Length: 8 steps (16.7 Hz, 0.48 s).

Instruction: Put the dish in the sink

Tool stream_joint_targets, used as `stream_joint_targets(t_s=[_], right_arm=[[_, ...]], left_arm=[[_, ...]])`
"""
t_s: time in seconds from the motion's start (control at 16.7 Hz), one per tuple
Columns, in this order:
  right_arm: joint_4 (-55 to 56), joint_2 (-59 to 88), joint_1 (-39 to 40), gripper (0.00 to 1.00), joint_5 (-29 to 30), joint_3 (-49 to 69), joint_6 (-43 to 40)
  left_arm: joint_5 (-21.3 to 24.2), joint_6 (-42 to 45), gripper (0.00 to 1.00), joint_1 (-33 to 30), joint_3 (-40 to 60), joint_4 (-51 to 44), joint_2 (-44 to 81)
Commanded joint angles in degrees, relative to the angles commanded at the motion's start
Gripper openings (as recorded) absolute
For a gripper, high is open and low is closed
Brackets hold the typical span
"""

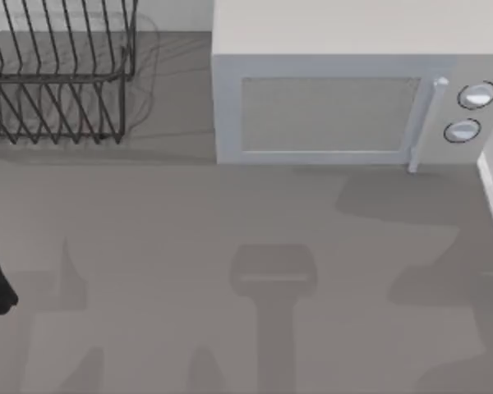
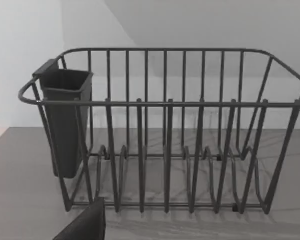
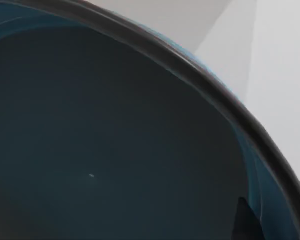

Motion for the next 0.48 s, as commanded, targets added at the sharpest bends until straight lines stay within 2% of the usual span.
stream_joint_targets(t_s=[0.24,0.48], right_arm=[[8.9,8.6,-0.3,0.0,-0.2,-0.9,0.0],[25.9,22.8,-0.6,0.0,-0.1,-2.8,-0.2]], left_arm=[[0.0,0.0,1.0,0.0,0.0,0.0,0.0],[0.0,0.0,1.0,0.0,0.0,0.0,0.0]])
